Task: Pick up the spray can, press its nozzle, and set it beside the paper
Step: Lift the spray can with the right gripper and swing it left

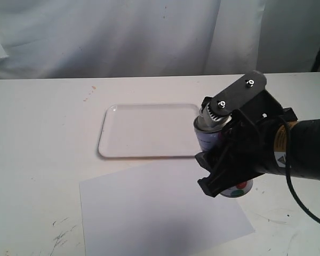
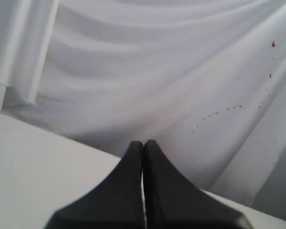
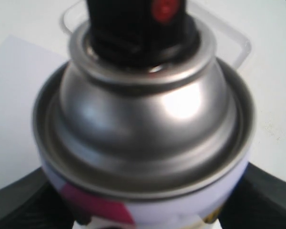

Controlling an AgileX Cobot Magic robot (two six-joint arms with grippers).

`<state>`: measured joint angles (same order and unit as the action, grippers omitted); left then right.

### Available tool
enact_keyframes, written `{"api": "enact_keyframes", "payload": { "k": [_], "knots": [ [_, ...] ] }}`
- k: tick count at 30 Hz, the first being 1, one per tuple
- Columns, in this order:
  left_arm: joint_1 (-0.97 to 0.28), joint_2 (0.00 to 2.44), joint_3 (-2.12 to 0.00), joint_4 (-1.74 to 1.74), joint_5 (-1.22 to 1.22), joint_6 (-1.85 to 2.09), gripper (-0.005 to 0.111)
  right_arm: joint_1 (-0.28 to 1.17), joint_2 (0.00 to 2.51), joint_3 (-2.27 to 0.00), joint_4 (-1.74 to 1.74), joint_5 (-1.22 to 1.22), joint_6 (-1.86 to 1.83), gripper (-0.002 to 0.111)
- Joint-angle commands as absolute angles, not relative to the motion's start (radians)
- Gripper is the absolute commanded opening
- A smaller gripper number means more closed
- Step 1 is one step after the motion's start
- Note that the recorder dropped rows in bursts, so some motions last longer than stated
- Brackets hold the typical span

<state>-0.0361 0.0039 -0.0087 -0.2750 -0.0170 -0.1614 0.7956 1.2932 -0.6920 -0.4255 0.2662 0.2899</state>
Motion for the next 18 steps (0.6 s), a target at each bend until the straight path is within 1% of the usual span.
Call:
{"api": "enact_keyframes", "payload": {
  "k": [1,3,6,11,18],
  "knots": [
    [-0.035,0.000,-0.091,-0.298,0.160,-0.186,0.000,0.797,1.288,-0.696,-0.441,0.237,0.258,0.000],
    [-0.035,0.002,-0.128,-0.297,0.227,-0.186,0.000,0.797,1.295,-0.696,-0.456,0.218,0.256,0.000],
    [-0.035,0.082,-0.179,-0.297,0.313,-0.186,0.000,0.797,1.320,-0.696,-0.456,0.213,0.215,0.000],
    [-0.035,0.290,-0.242,-0.348,0.399,-0.171,0.000,0.797,1.369,-0.696,-0.456,0.213,0.208,0.000],
    [-0.035,0.562,-0.341,-0.412,0.452,-0.007,0.000,0.805,1.378,-0.696,-0.456,0.211,0.186,0.000]
  ]
}}
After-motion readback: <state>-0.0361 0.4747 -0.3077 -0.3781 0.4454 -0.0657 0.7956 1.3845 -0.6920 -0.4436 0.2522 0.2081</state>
